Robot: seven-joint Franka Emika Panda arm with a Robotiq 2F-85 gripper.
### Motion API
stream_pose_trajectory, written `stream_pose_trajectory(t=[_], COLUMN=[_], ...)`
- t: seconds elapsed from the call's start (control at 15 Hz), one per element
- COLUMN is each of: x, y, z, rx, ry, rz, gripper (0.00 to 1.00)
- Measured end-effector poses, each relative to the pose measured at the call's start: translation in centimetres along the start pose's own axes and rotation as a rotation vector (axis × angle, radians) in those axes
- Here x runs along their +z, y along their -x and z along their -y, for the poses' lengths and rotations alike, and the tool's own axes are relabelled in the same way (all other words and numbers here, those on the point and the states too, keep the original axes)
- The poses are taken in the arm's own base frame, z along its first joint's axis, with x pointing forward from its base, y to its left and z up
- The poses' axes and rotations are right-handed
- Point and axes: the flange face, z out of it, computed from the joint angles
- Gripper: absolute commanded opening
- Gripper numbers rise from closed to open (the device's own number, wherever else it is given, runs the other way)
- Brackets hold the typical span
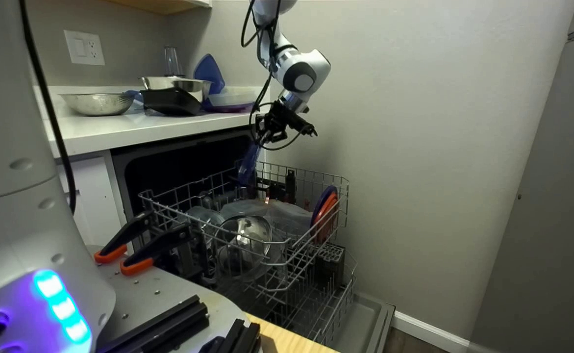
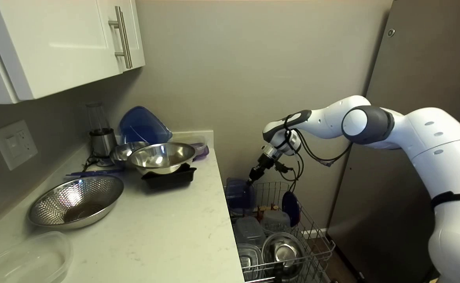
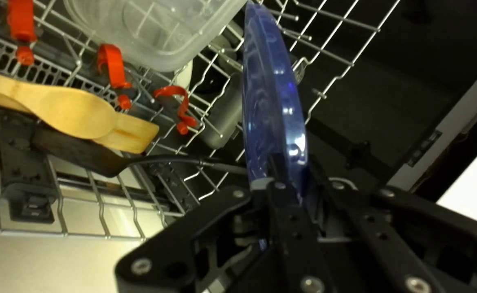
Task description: Remove one blue lid from the dishwasher
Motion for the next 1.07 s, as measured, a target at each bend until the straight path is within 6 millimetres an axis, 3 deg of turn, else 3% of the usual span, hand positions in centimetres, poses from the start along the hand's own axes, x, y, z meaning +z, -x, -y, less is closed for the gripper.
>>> stream_pose_trajectory(t=[0.4,1.07], x=[-1.6,-6.1], y=[-0.1,0.6], z=[4.6,17.7], rx=[-0.095,-0.273], ry=[0.151,0.243], rz=[-0.167,-0.116], gripper=[0.03,0.03])
